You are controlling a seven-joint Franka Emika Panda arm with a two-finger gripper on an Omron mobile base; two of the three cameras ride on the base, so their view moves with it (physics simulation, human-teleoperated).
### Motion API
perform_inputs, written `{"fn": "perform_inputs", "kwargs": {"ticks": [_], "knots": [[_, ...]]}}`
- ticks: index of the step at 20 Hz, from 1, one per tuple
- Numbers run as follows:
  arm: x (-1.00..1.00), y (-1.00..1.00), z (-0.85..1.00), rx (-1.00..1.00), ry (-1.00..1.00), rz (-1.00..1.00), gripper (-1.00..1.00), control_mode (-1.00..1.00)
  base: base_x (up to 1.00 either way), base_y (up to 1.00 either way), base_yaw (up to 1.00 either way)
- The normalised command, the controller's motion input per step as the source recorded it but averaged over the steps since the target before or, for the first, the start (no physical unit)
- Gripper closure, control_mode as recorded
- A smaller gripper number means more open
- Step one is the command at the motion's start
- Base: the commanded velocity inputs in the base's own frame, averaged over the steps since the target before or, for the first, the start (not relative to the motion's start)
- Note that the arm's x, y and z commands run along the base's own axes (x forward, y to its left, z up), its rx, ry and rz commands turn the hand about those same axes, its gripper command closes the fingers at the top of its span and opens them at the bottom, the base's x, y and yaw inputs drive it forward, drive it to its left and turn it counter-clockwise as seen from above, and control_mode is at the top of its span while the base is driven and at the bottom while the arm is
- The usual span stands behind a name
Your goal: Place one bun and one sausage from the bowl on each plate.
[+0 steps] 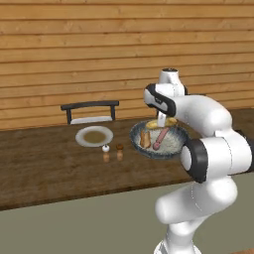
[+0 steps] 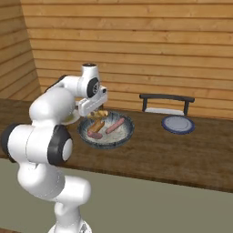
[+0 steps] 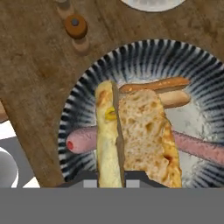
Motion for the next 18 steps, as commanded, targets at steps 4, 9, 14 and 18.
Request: {"fn": "perform_inputs", "kwargs": {"ticks": [4, 9, 14, 18], "knots": [[0.42, 0.51, 0.0, 0.0, -0.01, 0.29, 1.0, -1.0, 0.0, 0.0, 0.0], [0.36, 0.5, 0.0, 0.0, -0.03, 0.21, 1.0, -1.0, 0.0, 0.0, 0.0], [0.47, 0.44, -0.14, 0.03, -0.04, 0.09, 1.0, -1.0, 0.0, 0.0, 0.0], [0.5, 0.53, -0.19, 0.03, -0.05, 0.02, 1.0, -1.0, 0.0, 0.0, 0.0]]}}
